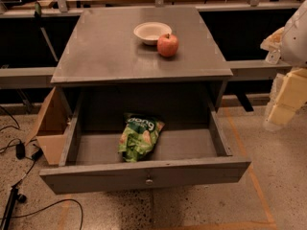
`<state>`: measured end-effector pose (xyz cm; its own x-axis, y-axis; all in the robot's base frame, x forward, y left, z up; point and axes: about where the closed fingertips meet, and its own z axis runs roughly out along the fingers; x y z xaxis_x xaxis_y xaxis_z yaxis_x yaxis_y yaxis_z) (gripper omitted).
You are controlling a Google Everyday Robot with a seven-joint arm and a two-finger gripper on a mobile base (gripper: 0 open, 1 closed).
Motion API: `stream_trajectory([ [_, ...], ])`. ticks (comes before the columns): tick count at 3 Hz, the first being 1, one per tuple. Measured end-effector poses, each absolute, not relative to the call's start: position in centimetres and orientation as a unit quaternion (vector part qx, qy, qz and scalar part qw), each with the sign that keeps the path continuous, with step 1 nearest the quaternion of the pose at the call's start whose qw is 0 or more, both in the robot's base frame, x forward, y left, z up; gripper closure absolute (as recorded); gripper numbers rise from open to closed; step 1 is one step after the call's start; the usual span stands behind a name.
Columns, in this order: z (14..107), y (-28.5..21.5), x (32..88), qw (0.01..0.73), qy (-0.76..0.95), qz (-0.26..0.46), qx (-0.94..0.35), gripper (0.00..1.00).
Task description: Pick green rice chip bag from top drawer and place on counter
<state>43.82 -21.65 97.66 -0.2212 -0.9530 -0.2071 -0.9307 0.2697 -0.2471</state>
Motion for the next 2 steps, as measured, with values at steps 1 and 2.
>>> stream_trajectory([
  [1,97.7,-21.7,43.8,0.160,0.781,-0.035,-0.603,0.00],
  [2,96.4,-20.7,44.9,0.178,0.792,-0.009,-0.584,0.00],
])
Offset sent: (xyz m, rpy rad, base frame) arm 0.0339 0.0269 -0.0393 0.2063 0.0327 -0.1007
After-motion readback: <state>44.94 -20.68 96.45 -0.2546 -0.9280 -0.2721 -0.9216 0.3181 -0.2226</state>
